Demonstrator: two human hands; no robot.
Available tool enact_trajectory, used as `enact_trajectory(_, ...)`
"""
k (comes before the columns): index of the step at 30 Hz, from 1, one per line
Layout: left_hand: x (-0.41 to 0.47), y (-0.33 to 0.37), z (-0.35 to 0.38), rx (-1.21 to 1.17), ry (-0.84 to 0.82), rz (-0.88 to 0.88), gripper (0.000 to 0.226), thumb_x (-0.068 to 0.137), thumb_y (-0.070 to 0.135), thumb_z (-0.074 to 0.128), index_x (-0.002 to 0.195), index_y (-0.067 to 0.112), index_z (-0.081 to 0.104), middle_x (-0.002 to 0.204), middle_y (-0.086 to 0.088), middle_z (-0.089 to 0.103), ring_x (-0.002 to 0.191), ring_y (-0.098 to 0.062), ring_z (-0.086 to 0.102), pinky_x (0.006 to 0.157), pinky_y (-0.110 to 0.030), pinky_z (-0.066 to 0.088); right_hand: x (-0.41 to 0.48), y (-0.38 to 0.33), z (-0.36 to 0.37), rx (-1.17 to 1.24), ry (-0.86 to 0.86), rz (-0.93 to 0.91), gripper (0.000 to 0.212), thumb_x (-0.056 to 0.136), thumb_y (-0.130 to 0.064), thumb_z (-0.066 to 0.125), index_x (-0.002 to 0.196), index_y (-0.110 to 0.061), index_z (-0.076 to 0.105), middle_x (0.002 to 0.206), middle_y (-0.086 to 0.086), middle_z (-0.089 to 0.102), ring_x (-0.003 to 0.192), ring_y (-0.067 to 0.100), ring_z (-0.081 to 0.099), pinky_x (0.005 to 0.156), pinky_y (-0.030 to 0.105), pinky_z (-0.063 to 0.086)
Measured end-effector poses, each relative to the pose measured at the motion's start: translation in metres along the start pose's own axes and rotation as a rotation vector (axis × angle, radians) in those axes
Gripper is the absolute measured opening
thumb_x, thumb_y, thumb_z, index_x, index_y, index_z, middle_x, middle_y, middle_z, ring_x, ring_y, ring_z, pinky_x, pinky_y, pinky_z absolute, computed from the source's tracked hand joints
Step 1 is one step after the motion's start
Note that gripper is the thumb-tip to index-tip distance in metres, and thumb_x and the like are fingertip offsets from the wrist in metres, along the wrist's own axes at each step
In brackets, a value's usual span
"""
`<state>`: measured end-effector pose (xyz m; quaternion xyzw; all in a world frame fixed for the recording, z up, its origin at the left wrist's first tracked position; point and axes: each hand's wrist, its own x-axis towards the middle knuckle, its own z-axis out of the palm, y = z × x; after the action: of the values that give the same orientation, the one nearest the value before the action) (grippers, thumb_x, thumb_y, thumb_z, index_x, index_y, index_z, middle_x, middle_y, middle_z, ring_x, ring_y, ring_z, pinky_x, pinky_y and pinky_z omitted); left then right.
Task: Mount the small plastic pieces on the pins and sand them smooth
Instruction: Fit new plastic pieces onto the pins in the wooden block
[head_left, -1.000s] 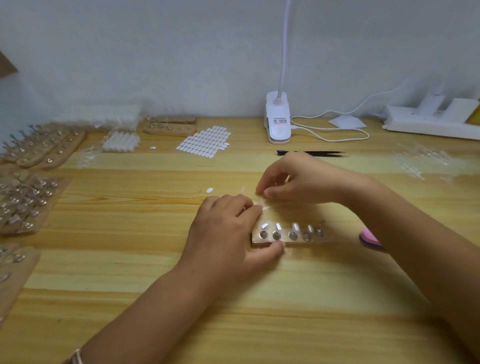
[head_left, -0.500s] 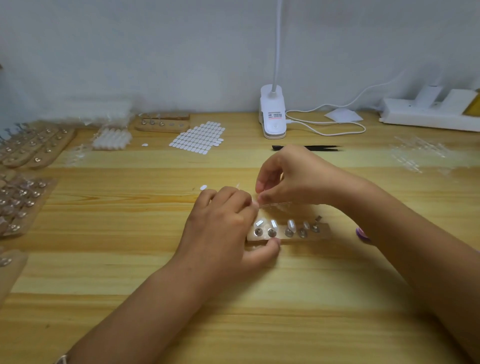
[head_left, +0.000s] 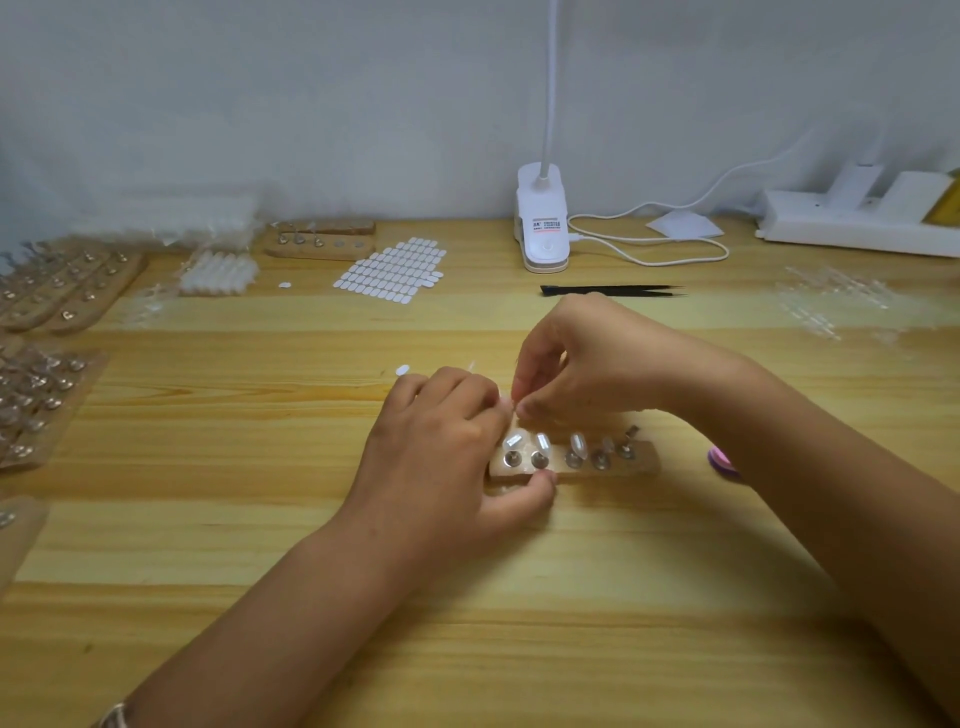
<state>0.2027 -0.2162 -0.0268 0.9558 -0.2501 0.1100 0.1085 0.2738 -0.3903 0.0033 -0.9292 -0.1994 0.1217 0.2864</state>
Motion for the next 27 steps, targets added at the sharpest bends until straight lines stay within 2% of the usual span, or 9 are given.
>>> enact_trajectory(3,0.000,0.000,0.000,0.001,-0.002,-0.003,0.054,0.075,0.062,0.048,0.094,0.019,0.075,0.094,0.008,0.064,0.100,-0.016,0.058,0.096,-0.030,0.026,0.001,0.001,-0.001,-0.027,0.040,-0.027,0.005,0.084,-0.023,0.080,0.080,-0.025,0.080,0.071,-0.009,0.073,0.070,0.003,0.066,0.060,0.016,0.049)
enact_trajectory(9,0.000,0.000,0.000,-0.014,-0.007,-0.019,0.058,0.074,0.063,0.047,0.095,0.017,0.075,0.096,0.007,0.065,0.100,-0.017,0.059,0.097,-0.032,0.026,0.001,0.005,-0.005,-0.124,0.089,0.010,0.011,0.094,-0.022,0.067,0.091,-0.015,0.076,0.085,-0.004,0.072,0.083,0.013,0.065,0.066,0.019,0.045)
enact_trajectory(12,0.000,0.000,0.000,-0.023,-0.010,-0.026,0.059,0.075,0.064,0.046,0.097,0.017,0.075,0.098,0.008,0.066,0.101,-0.017,0.059,0.098,-0.032,0.026,-0.009,0.002,-0.029,-0.090,0.143,0.023,0.009,0.091,-0.023,0.071,0.084,-0.019,0.075,0.085,-0.002,0.074,0.084,0.014,0.067,0.074,0.027,0.049)
enact_trajectory(15,0.000,-0.001,-0.002,-0.038,-0.022,-0.033,0.060,0.074,0.066,0.044,0.099,0.019,0.072,0.102,0.008,0.066,0.103,-0.015,0.058,0.097,-0.031,0.025,-0.032,0.001,-0.058,0.092,0.027,-0.015,0.010,0.083,-0.031,0.080,0.081,-0.022,0.078,0.082,-0.002,0.077,0.083,0.015,0.071,0.078,0.028,0.056)
enact_trajectory(17,0.001,-0.001,-0.004,-0.049,-0.041,-0.045,0.064,0.072,0.069,0.039,0.104,0.021,0.069,0.106,0.009,0.064,0.105,-0.014,0.056,0.098,-0.031,0.027,-0.050,0.001,-0.066,0.204,-0.066,-0.074,0.020,0.073,-0.042,0.078,0.081,-0.023,0.080,0.084,-0.003,0.078,0.083,0.014,0.074,0.080,0.025,0.058)
enact_trajectory(19,0.003,-0.002,-0.005,-0.049,-0.063,-0.058,0.068,0.070,0.073,0.035,0.109,0.026,0.064,0.111,0.012,0.060,0.108,-0.012,0.052,0.100,-0.032,0.028,-0.062,0.003,-0.065,0.215,-0.134,-0.106,0.022,0.068,-0.045,0.076,0.080,-0.028,0.079,0.084,-0.003,0.078,0.084,0.013,0.074,0.081,0.024,0.057)
enact_trajectory(23,0.003,0.004,-0.002,-0.073,-0.046,-0.047,0.078,0.067,0.077,0.039,0.127,0.029,0.057,0.126,0.011,0.052,0.120,-0.013,0.045,0.105,-0.034,0.023,-0.067,0.014,-0.052,0.121,-0.206,-0.114,0.011,0.078,-0.038,0.076,0.080,-0.028,0.077,0.086,-0.006,0.077,0.087,0.014,0.072,0.091,0.042,0.054)
enact_trajectory(25,0.003,0.011,0.001,-0.148,0.009,-0.033,0.066,0.072,0.071,0.048,0.124,0.032,0.060,0.127,0.010,0.052,0.120,-0.012,0.044,0.101,-0.027,0.018,-0.064,0.015,-0.048,0.078,-0.224,-0.118,0.004,0.084,-0.033,0.075,0.081,-0.030,0.075,0.086,-0.011,0.076,0.089,0.008,0.069,0.093,0.040,0.052)
enact_trajectory(27,0.005,0.017,0.006,-0.266,0.071,-0.031,0.045,0.076,0.058,0.060,0.114,0.034,0.066,0.126,0.011,0.053,0.119,-0.010,0.045,0.099,-0.025,0.019,-0.062,0.015,-0.046,0.051,-0.234,-0.127,0.003,0.086,-0.033,0.073,0.084,-0.031,0.075,0.088,-0.016,0.074,0.092,0.004,0.067,0.093,0.029,0.048)
